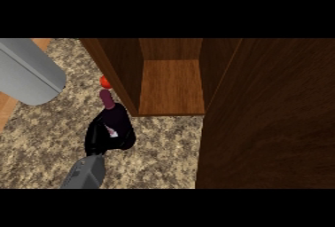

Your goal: Pick up the wine, place it into the cabinet and close the cabinet

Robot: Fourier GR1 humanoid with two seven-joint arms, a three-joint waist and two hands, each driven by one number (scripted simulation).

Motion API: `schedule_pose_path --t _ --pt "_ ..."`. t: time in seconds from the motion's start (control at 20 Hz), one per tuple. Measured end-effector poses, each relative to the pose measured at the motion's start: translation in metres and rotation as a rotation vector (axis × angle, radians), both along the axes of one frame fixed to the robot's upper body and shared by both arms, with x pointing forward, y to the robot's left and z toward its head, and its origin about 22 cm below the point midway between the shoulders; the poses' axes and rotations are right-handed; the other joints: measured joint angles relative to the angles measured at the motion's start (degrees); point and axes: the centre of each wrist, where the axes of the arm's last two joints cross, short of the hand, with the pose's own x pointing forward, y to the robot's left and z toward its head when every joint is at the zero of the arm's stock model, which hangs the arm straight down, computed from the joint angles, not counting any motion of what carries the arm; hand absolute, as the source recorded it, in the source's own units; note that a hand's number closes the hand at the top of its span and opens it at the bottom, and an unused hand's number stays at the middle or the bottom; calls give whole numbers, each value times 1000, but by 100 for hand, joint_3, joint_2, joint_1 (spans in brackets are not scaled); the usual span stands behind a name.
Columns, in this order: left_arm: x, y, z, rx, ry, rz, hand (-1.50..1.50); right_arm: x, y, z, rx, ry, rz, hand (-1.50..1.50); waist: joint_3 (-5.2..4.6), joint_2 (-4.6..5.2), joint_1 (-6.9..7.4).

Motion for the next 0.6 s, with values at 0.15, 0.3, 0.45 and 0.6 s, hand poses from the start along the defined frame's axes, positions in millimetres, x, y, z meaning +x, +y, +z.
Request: schedule_pose_path --t 0.15,0.3,0.45,0.6 --pt "-8 11 0 -10 -50 7 150 -2 2 -2 8 15 8 -150 1 -17 32" --pt "-29 28 -3 -36 -112 11 150 -1 2 -2 12 14 1 -150 2 -30 82" --pt "-45 33 0 -61 -175 -6 150 0 1 -3 18 9 -7 -150 6 -31 111" --pt "-53 28 10 -81 -214 -39 150 1 0 -1 17 6 -12 -150 7 -33 112"
